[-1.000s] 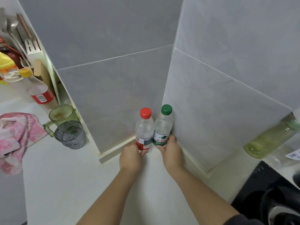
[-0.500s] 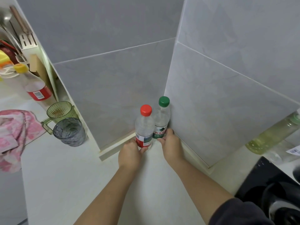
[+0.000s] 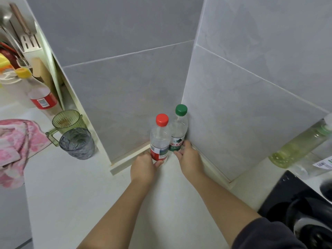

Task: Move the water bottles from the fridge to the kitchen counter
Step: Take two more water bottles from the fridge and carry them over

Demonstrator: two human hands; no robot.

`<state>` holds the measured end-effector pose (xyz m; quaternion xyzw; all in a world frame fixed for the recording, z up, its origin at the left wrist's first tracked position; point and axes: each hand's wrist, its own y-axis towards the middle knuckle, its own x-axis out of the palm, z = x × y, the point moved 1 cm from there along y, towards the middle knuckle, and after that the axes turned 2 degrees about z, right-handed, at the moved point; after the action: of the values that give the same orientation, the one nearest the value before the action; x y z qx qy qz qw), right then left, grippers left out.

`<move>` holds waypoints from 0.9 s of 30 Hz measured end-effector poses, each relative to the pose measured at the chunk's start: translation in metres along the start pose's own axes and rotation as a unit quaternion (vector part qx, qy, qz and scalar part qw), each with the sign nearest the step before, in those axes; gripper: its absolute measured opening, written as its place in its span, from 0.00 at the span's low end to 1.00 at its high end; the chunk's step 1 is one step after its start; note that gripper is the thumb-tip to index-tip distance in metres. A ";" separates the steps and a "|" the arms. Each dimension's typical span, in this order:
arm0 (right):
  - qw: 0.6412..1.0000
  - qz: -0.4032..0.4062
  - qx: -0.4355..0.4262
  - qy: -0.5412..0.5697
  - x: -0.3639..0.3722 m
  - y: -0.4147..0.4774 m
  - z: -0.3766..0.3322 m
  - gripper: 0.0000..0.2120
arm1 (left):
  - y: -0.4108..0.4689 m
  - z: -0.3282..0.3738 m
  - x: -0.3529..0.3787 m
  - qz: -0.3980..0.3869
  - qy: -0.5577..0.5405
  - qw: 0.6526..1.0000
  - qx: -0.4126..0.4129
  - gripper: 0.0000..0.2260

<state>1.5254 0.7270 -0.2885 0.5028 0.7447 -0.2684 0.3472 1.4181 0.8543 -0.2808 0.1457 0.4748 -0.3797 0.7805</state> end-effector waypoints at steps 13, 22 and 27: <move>0.962 -0.104 -0.170 -0.189 -0.063 -0.127 -0.012 0.34 | -0.136 -0.049 -0.059 0.103 0.181 0.977 0.055 0.43; 0.888 -0.086 -0.353 -0.283 -0.083 -0.230 -0.026 0.38 | -0.290 -0.074 -0.099 0.192 0.199 0.960 -0.048 0.48; 0.854 -0.104 -0.426 -0.280 -0.077 -0.269 -0.055 0.40 | -0.365 -0.096 -0.119 0.210 0.125 0.959 -0.142 0.47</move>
<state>1.2791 0.6310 -0.1804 0.1289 0.7051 -0.0887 0.6916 1.0602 0.7205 -0.1797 0.1759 0.5761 -0.1141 0.7900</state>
